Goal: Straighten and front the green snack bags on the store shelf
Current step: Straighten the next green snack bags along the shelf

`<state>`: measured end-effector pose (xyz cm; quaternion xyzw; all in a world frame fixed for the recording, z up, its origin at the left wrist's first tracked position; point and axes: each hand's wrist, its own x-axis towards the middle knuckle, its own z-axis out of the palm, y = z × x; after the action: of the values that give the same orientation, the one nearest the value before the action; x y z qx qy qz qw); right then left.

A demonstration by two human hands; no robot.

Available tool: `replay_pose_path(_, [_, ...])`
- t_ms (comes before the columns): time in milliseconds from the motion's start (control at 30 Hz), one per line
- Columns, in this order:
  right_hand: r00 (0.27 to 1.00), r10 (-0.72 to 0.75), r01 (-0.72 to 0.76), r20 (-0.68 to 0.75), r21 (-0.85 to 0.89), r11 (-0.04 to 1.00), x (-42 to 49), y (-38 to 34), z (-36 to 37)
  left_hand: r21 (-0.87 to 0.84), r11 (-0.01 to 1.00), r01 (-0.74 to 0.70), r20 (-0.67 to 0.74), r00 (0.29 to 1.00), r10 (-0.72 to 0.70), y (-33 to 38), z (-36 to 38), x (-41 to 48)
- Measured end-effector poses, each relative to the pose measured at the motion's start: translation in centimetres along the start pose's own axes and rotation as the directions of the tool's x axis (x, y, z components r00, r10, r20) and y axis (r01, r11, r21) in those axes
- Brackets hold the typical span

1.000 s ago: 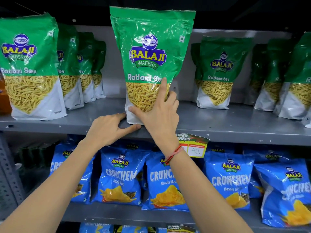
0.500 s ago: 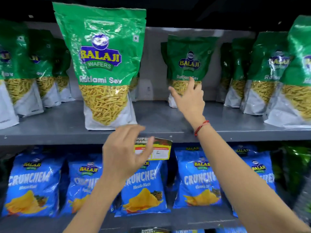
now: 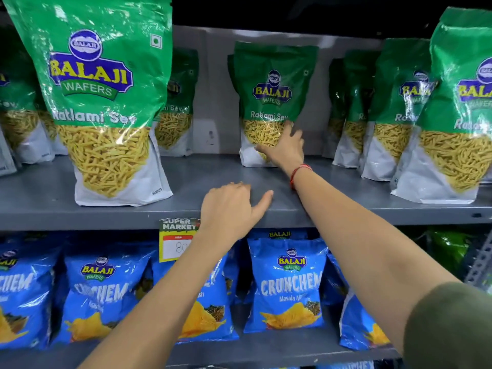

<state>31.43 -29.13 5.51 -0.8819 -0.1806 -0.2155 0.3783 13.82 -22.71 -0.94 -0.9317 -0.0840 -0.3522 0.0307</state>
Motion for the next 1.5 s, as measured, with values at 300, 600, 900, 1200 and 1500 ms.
replay_pose_path(300, [0.999,0.032,-0.03,-0.043,0.039,0.999,2.0,-0.8,1.7,0.064,0.998,-0.004,0.002,1.0,0.004,0.0,0.4,0.1])
replay_pose_path(600, [0.998,-0.006,0.01,-0.056,0.072,0.997,1.5,-0.6,0.8,0.076,0.997,0.009,-0.016,1.0,-0.008,0.1,0.6,0.2])
replay_pose_path(900, [0.999,-0.017,0.021,-0.045,0.089,0.996,-0.6,-1.3,1.0,0.047,0.997,0.056,-0.026,0.998,-0.055,-1.4,1.4,0.3])
replay_pose_path(1200, [0.983,-0.084,0.094,-0.164,0.053,0.994,-6.5,-1.3,-5.2,-0.003,1.0,0.021,0.014,1.0,-0.021,0.8,-1.1,-0.3])
replay_pose_path(1500, [0.98,-0.132,0.137,-0.146,0.027,0.99,-9.7,0.1,-6.3,-0.029,0.999,0.013,0.265,0.964,-0.005,-0.2,-1.4,0.5])
